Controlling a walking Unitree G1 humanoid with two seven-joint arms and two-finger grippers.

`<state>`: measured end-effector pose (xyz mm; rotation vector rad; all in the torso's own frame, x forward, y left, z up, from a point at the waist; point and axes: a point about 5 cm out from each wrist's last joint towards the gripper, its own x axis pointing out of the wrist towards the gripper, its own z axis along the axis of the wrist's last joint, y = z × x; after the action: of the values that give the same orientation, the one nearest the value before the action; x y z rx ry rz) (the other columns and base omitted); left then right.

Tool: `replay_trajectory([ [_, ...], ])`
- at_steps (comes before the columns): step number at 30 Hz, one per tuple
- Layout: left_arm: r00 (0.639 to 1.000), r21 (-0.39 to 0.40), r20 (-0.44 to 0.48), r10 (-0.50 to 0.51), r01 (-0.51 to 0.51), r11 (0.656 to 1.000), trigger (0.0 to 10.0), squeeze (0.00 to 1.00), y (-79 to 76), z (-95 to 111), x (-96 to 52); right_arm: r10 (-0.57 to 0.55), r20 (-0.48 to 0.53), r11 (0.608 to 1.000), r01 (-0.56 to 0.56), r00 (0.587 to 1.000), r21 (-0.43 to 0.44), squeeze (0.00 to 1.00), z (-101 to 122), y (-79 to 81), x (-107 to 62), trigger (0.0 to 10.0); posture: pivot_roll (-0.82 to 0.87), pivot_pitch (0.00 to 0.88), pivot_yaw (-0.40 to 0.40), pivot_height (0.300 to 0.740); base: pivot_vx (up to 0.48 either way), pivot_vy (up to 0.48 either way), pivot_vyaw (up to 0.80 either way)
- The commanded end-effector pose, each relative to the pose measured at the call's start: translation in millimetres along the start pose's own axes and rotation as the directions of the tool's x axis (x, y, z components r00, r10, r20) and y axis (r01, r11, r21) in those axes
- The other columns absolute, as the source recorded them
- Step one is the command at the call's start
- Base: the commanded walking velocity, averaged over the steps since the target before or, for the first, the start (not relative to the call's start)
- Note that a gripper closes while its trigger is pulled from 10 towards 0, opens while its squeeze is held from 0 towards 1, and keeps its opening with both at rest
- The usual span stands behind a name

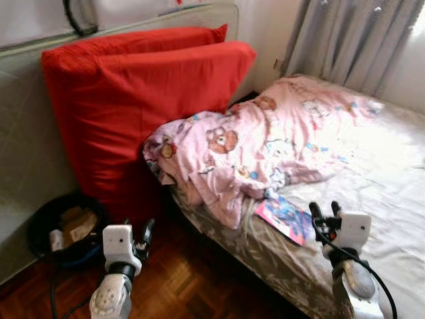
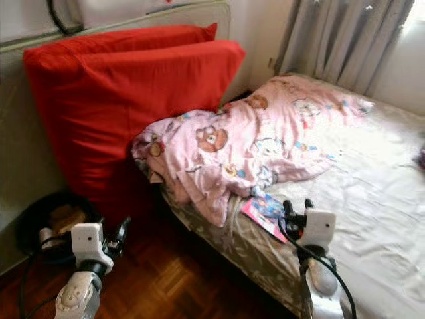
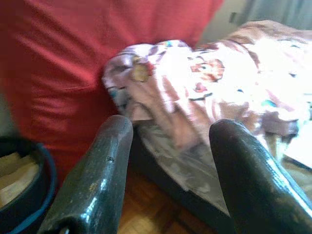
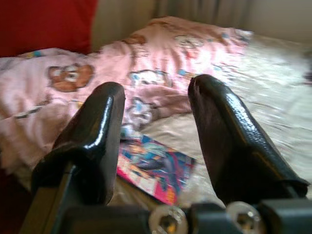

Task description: Clean up the room

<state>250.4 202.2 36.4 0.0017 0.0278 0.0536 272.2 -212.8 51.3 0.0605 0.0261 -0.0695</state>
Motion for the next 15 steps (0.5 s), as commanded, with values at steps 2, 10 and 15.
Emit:
replay_trajectory([
  [2,1.0,-0.011,0.014,0.027,-0.026,1.0,10.0,0.0,2.7,5.9,1.1,0.007,-0.015,1.0,-0.007,1.0,0.01,0.0,-1.3,6.5,1.4,10.0,0.03,0.0,-0.092,0.74,0.0,0.0,-0.77],
  [10,0.998,0.0,0.005,0.058,-0.058,0.998,10.0,0.0,13.2,7.5,-1.4,0.049,-0.033,0.999,-0.048,0.998,0.017,0.0,-1.1,12.7,4.2,10.0,0.02,0.0,-0.062,0.74,0.0,0.0,-0.77],
  [15,1.0,0.009,-0.016,0.027,-0.027,1.0,10.0,0.0,13.2,8.1,-5.2,-0.01,-0.038,0.999,0.012,0.999,0.035,0.0,-7.0,10.3,-1.3,10.0,0.01,0.0,-0.03,0.74,0.0,0.0,-0.15],
])
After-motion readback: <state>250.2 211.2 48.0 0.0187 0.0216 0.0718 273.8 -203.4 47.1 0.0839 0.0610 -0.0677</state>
